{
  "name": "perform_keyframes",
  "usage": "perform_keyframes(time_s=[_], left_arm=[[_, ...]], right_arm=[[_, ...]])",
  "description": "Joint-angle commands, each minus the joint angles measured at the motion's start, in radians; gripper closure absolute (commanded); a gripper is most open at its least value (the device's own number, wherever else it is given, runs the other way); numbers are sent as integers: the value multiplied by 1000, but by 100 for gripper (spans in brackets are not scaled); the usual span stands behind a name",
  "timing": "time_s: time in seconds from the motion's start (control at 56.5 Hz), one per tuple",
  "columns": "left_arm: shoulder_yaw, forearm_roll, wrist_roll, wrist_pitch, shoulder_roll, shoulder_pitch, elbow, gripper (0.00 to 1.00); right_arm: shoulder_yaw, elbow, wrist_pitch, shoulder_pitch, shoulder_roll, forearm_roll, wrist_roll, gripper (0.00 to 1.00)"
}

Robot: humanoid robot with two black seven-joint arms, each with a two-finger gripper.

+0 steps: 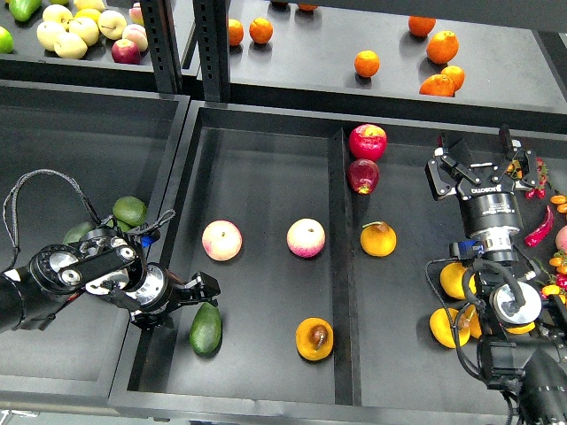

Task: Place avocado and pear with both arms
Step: 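Lower the left gripper over the avocado and close on it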

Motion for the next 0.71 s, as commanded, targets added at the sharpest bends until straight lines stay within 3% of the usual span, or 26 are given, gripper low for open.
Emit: perform_keyframes(time_s=[0.0,0.69], left_arm=[[8,0,0,0,-9,6,2,0],[31,0,0,0,-72,25,57,1]], right_arm=[[0,-1,0,0,0,0,0,1],[8,8,0,-2,0,0,0,1]])
